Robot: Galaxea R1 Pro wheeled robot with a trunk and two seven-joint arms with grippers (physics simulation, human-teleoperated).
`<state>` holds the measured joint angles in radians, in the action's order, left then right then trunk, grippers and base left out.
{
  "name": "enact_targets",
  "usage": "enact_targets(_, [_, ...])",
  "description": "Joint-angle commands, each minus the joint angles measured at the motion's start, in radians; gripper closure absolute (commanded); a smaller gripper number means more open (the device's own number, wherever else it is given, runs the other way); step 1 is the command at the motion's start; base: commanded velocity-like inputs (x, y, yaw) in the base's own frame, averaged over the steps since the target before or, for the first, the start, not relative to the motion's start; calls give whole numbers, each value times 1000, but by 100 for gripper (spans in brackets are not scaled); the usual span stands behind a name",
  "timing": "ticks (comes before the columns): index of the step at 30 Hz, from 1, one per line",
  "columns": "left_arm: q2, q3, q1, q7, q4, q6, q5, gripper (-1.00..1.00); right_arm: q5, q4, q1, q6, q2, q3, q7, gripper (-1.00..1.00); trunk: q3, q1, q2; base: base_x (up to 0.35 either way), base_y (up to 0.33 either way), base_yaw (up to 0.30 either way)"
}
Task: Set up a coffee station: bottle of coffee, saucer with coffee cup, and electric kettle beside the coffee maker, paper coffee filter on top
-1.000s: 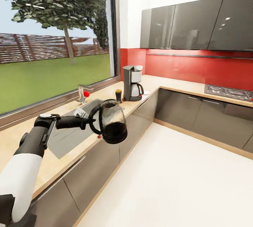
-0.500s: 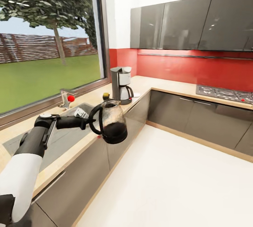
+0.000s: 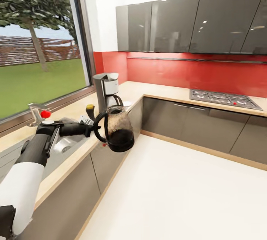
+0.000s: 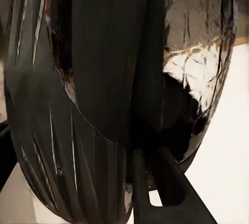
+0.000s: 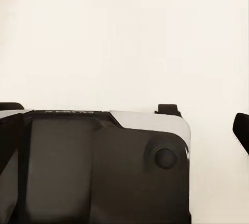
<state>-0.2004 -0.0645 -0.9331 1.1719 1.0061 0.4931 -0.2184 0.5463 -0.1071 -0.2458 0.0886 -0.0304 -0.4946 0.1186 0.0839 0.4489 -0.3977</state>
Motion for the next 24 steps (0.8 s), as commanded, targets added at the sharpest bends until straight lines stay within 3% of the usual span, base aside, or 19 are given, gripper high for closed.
enact_targets(1, [0, -3, -1, 8, 2, 10, -4, 100, 10, 1, -1, 3, 0, -7, 4, -100, 2, 1, -2, 290, -140, -260])
enact_targets(10, [-2, -5, -1, 9, 2, 10, -4, 100, 11, 1, -1, 3, 0, -7, 4, -100, 2, 1, -2, 113, -33, -260])
enact_targets(24, [-1, -3, -1, 8, 0, 10, -5, 100, 11, 1, -1, 3, 0, -7, 4, -100, 2, 1, -2, 326, 0, -239])
